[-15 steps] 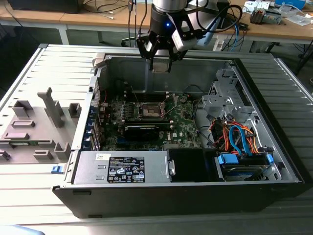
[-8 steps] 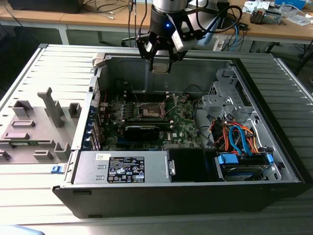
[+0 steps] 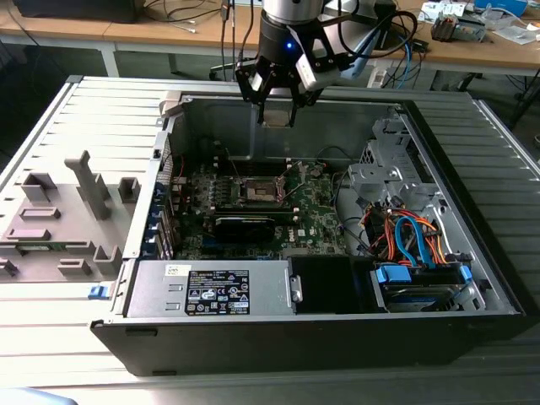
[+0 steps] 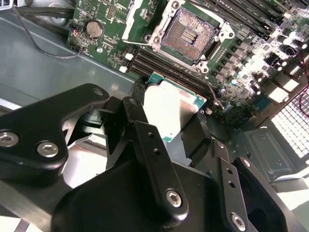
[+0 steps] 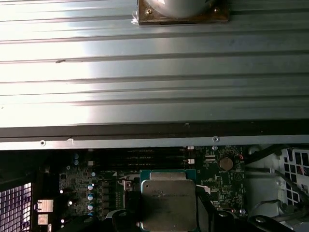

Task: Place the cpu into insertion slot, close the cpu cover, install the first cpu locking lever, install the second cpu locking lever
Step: 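Place the cpu into insertion slot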

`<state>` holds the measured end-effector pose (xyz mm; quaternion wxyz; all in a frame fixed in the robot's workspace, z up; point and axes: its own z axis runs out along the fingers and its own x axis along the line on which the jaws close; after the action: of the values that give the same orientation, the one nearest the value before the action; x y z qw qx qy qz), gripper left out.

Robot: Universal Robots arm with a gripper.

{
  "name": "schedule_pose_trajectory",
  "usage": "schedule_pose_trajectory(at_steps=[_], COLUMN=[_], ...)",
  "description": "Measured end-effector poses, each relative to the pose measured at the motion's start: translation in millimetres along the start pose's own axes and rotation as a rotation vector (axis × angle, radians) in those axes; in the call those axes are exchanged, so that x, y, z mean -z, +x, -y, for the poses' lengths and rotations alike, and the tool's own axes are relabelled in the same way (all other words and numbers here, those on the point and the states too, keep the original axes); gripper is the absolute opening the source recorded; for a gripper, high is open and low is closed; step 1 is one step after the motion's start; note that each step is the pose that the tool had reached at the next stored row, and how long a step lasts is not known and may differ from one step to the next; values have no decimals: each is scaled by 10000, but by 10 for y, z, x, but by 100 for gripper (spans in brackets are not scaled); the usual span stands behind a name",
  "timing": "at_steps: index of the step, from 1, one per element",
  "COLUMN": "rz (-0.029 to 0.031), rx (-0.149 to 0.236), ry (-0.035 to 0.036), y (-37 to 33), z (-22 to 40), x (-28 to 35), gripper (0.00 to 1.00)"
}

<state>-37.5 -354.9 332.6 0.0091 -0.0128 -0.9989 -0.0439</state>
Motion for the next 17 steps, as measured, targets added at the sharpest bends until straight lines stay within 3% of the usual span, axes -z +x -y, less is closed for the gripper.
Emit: schedule_pose_trajectory(at_steps=[17], rz=[0], rx=[0], ry=[-1], y=[-1], z=[20], x=[-48], gripper=[55])
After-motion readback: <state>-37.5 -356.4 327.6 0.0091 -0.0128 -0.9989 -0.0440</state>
